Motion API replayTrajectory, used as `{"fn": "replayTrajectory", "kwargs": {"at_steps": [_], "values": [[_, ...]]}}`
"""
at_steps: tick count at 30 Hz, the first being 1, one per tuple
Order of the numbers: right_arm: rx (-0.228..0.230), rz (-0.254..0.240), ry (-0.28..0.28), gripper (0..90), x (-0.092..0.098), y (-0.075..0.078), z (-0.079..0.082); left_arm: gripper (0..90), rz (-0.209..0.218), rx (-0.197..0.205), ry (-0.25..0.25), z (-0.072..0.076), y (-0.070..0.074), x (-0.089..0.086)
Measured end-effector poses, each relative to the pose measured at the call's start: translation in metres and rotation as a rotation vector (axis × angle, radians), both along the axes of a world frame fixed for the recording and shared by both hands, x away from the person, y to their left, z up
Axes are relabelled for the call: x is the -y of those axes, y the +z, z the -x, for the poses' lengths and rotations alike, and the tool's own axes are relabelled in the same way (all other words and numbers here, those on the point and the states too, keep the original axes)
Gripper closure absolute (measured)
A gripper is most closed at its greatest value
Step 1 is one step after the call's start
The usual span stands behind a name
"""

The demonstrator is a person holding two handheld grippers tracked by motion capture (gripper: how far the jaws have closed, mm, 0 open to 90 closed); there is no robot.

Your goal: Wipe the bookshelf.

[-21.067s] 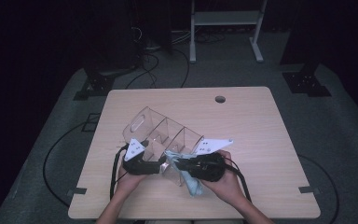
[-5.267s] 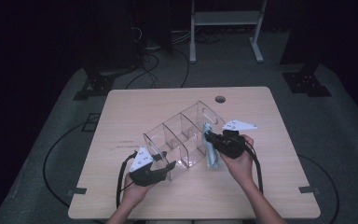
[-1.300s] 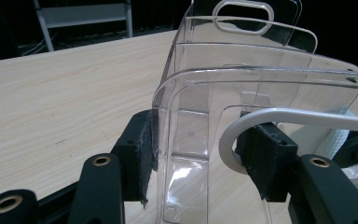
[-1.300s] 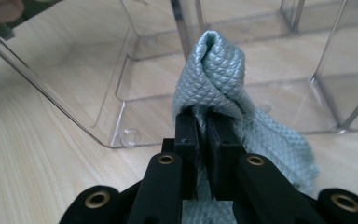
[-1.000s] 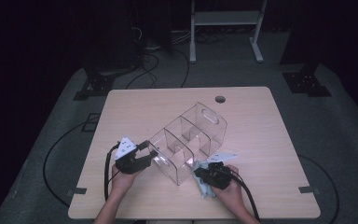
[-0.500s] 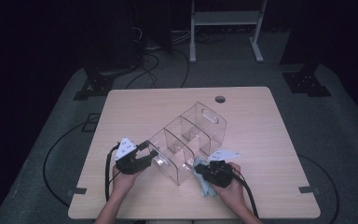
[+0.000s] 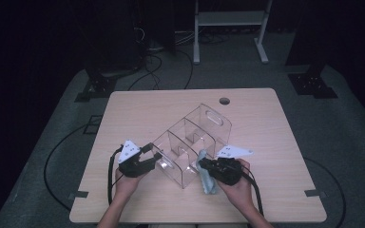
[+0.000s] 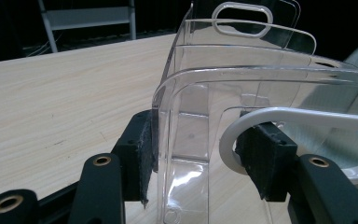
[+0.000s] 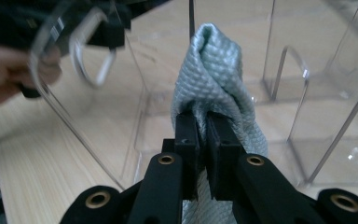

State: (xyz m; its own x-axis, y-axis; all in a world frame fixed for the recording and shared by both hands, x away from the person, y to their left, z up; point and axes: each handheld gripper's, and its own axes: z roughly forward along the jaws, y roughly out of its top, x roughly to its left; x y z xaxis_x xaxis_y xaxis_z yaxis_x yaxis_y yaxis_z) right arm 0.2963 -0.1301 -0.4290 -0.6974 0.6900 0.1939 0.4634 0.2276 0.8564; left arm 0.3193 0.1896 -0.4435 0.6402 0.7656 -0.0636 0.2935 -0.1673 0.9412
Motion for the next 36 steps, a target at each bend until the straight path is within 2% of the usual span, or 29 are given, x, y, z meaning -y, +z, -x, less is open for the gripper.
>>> {"fn": "replayTrajectory", "kwargs": {"at_steps": [1, 3, 5, 6, 9, 12, 15, 17, 21, 24, 26, 27, 28, 31, 33, 36], "values": [[0.02, -0.007, -0.001, 83.4, -0.001, 0.01, -0.003, 46.9, -0.005, 0.002, 0.0, 0.0, 0.0, 0.001], [0.034, -0.005, -0.001, 83.4, -0.004, 0.02, -0.006, 46.8, -0.006, 0.003, 0.0, 0.0, 0.0, 0.001], [0.039, 0.011, 0.0, 83.4, -0.007, 0.025, -0.009, 46.8, -0.005, 0.003, -0.001, 0.0, 0.0, 0.001], [0.035, 0.028, 0.009, 83.3, -0.01, 0.031, -0.015, 46.8, -0.003, 0.004, 0.002, 0.0, 0.0, 0.001], [0.02, 0.014, 0.009, 83.3, -0.012, 0.033, -0.019, 46.8, -0.002, 0.004, 0.004, 0.0, 0.0, 0.001], [0.03, 0.021, 0.01, 83.5, -0.011, 0.032, -0.017, 46.8, -0.009, 0.005, 0.006, 0.001, 0.0, 0.002], [0.031, 0.015, 0.004, 83.7, -0.007, 0.025, -0.011, 46.8, -0.005, 0.002, 0.011, 0.002, 0.0, 0.002], [0.018, 0.027, 0.005, 83.8, -0.003, 0.019, -0.008, 46.8, -0.007, 0.003, 0.012, 0.002, 0.0, 0.003], [-0.027, 0.015, -0.002, 83.9, 0.004, 0.001, -0.005, 46.9, -0.008, 0.003, 0.012, 0.002, 0.0, 0.003], [-0.087, 0.076, -0.009, 83.9, 0.0, -0.026, -0.006, 46.9, -0.008, 0.004, 0.015, 0.002, 0.0, 0.003], [-0.14, 0.097, -0.011, 83.9, -0.002, -0.047, -0.009, 46.8, -0.008, 0.005, 0.013, 0.001, 0.0, 0.003], [-0.14, 0.097, -0.011, 83.9, -0.002, -0.047, -0.009, 46.9, -0.008, 0.005, 0.013, 0.001, 0.0, 0.003], [-0.16, 0.116, -0.009, 83.9, -0.003, -0.055, -0.011, 46.9, -0.005, 0.003, 0.015, 0.001, 0.0, 0.003], [-0.16, 0.112, -0.012, 83.9, -0.003, -0.052, -0.011, 46.9, -0.001, 0.003, 0.017, 0.001, 0.0, 0.003], [-0.131, 0.082, -0.014, 83.9, -0.001, -0.045, -0.009, 47.0, -0.002, 0.005, 0.016, 0.0, 0.0, 0.002], [-0.098, 0.073, -0.012, 83.9, -0.002, -0.036, -0.004, 46.9, -0.001, 0.002, 0.017, 0.0, 0.0, 0.002]]}}
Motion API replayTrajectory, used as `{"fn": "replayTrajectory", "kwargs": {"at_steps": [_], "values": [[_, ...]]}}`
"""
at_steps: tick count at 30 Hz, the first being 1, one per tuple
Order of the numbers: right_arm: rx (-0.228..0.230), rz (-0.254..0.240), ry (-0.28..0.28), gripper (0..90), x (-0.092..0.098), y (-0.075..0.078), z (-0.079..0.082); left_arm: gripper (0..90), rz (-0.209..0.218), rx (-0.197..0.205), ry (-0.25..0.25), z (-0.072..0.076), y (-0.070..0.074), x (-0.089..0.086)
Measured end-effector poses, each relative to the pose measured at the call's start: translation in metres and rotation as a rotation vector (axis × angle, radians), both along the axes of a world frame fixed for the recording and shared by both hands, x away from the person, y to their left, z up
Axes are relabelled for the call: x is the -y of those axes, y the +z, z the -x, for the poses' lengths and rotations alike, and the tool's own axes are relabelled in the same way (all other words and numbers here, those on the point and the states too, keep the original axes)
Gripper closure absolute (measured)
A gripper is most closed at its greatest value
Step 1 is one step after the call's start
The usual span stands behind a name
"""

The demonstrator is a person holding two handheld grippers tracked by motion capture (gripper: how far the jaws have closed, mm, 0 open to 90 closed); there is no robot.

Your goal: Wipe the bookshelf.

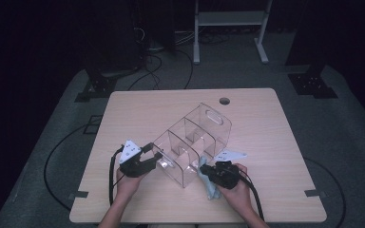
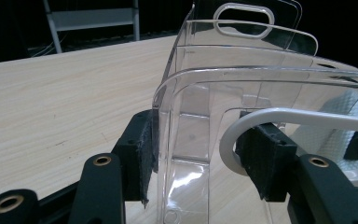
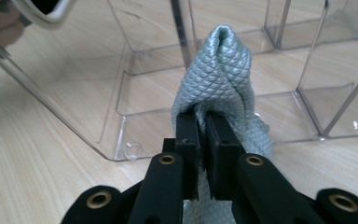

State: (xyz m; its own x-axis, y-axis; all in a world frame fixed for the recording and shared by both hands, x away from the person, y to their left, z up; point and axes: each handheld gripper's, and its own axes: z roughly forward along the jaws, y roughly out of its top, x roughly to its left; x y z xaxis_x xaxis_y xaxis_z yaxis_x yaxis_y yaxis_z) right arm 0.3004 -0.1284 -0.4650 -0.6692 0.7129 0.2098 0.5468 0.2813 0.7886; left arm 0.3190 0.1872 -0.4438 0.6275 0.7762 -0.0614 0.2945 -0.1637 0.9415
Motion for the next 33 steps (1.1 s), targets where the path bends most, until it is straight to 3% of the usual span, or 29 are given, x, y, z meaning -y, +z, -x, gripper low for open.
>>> {"fn": "replayTrajectory", "kwargs": {"at_steps": [7, 13, 14, 16, 20, 23, 27, 31, 33], "values": [[-0.081, 0.012, 0.003, 83.9, -0.001, -0.021, -0.005, 46.9, 0.0, -0.001, 0.0, 0.0, 0.0, 0.0], [-0.035, -0.054, 0.037, 84.0, 0.001, -0.003, 0.009, 46.9, 0.012, -0.007, 0.002, -0.001, 0.0, -0.001], [-0.022, -0.073, 0.089, 84.0, -0.006, 0.002, 0.019, 46.8, 0.013, -0.006, 0.002, -0.002, -0.001, -0.001], [-0.018, -0.066, 0.133, 83.9, -0.015, 0.003, 0.028, 46.6, 0.011, -0.007, 0.005, -0.001, 0.0, -0.001], [-0.012, -0.067, 0.187, 83.9, -0.03, 0.003, 0.037, 46.6, 0.016, -0.01, 0.01, -0.001, -0.001, 0.0], [-0.001, -0.045, 0.201, 83.9, -0.038, 0.0, 0.038, 46.6, 0.015, -0.007, 0.008, -0.001, -0.001, 0.0], [-0.023, -0.031, 0.19, 83.7, -0.043, -0.011, 0.033, 46.5, 0.021, -0.013, 0.013, -0.002, -0.002, 0.0], [-0.033, 0.028, 0.188, 83.7, -0.048, -0.026, 0.032, 46.5, 0.017, -0.012, 0.009, -0.002, -0.001, -0.001], [-0.04, 0.033, 0.185, 83.7, -0.049, -0.025, 0.032, 46.5, 0.023, -0.015, 0.013, -0.002, -0.001, -0.001]]}}
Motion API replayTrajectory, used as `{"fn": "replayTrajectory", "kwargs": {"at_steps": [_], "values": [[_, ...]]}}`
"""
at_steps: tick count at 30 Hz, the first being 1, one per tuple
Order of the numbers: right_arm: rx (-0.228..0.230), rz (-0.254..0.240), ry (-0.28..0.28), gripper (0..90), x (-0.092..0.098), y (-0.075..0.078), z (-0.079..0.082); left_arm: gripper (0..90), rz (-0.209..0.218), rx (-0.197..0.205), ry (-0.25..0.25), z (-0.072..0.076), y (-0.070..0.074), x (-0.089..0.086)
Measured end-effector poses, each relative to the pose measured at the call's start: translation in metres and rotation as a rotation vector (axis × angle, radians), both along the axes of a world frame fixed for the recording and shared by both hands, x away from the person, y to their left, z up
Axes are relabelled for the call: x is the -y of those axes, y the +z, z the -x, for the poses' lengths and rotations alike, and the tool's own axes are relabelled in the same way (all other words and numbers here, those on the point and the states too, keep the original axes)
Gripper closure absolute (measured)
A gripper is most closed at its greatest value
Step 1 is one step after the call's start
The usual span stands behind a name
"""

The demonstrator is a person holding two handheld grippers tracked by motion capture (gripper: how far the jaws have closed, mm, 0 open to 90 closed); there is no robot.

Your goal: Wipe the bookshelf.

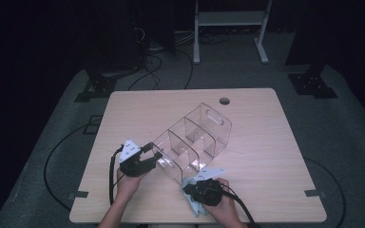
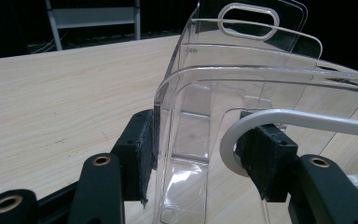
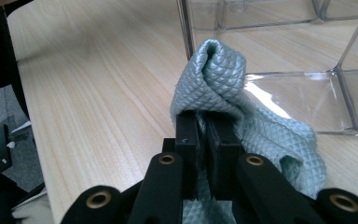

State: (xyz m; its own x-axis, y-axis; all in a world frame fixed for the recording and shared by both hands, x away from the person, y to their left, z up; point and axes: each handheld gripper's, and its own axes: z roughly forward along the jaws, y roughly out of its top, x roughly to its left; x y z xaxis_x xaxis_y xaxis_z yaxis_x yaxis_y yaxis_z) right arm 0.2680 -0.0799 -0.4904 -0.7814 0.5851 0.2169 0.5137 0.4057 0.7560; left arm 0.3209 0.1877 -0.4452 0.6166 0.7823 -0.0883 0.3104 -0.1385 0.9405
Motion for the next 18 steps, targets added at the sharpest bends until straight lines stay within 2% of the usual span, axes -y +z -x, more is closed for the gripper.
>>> {"fn": "replayTrajectory", "kwargs": {"at_steps": [7, 10, 11, 14, 16, 18], "values": [[0.065, -0.063, -0.012, 83.7, 0.005, 0.026, 0.007, 46.8, -0.008, 0.004, -0.008, 0.0, 0.001, -0.001], [0.06, -0.061, -0.013, 83.7, 0.004, 0.022, 0.007, 46.7, -0.016, 0.008, -0.009, 0.0, 0.001, 0.0], [0.028, -0.033, -0.009, 83.7, 0.002, 0.011, 0.006, 46.7, -0.013, 0.007, -0.01, 0.0, 0.001, 0.0], [-0.001, -0.007, -0.006, 83.6, -0.001, 0.0, 0.004, 46.7, -0.012, 0.008, -0.009, 0.0, 0.001, 0.0], [0.0, -0.012, -0.009, 83.7, 0.0, 0.003, 0.003, 46.7, -0.006, 0.003, -0.007, 0.0, 0.0, -0.001], [0.027, -0.03, -0.012, 83.6, 0.001, 0.012, 0.005, 46.8, -0.002, 0.003, -0.005, -0.001, 0.0, -0.001]]}}
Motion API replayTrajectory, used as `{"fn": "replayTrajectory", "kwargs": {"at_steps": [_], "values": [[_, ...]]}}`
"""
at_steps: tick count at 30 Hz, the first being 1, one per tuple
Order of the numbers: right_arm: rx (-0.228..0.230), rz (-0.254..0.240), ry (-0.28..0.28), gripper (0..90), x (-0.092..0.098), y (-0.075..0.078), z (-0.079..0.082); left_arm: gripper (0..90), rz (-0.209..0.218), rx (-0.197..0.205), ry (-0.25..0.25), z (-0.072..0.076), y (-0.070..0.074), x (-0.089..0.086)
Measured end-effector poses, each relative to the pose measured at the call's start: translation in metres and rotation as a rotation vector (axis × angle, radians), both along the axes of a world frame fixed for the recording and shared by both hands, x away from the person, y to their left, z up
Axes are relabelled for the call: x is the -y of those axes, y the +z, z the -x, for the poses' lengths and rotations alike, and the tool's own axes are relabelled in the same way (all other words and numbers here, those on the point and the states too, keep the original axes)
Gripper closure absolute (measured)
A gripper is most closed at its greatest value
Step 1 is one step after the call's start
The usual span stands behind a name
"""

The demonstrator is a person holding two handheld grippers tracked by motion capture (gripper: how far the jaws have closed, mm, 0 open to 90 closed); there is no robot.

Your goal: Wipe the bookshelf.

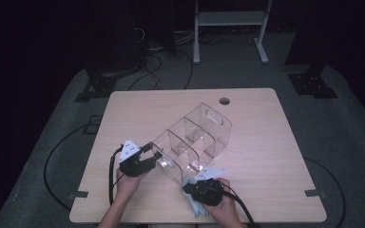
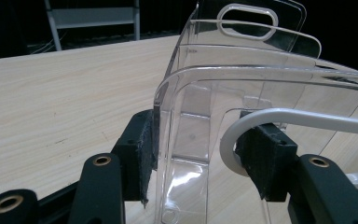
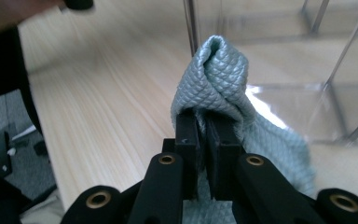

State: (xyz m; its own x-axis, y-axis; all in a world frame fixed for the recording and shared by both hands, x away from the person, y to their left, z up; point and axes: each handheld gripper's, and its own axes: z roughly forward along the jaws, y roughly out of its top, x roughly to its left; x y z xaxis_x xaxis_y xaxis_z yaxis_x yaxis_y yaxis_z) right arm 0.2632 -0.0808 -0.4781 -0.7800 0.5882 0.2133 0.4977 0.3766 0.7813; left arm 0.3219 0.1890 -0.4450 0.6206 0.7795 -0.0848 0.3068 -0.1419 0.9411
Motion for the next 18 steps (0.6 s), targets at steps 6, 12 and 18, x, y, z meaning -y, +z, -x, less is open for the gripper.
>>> {"fn": "replayTrajectory", "kwargs": {"at_steps": [6, 12, 18], "values": [[0.016, -0.031, -0.004, 83.6, 0.003, 0.007, 0.002, 46.7, -0.009, 0.004, -0.001, 0.001, 0.0, 0.001], [0.009, -0.007, 0.007, 83.6, 0.001, 0.005, 0.001, 46.8, -0.005, 0.008, 0.002, 0.001, -0.001, 0.001], [0.075, -0.073, 0.007, 83.7, 0.006, 0.039, 0.006, 46.9, 0.0, 0.0, 0.005, 0.001, -0.001, 0.001]]}}
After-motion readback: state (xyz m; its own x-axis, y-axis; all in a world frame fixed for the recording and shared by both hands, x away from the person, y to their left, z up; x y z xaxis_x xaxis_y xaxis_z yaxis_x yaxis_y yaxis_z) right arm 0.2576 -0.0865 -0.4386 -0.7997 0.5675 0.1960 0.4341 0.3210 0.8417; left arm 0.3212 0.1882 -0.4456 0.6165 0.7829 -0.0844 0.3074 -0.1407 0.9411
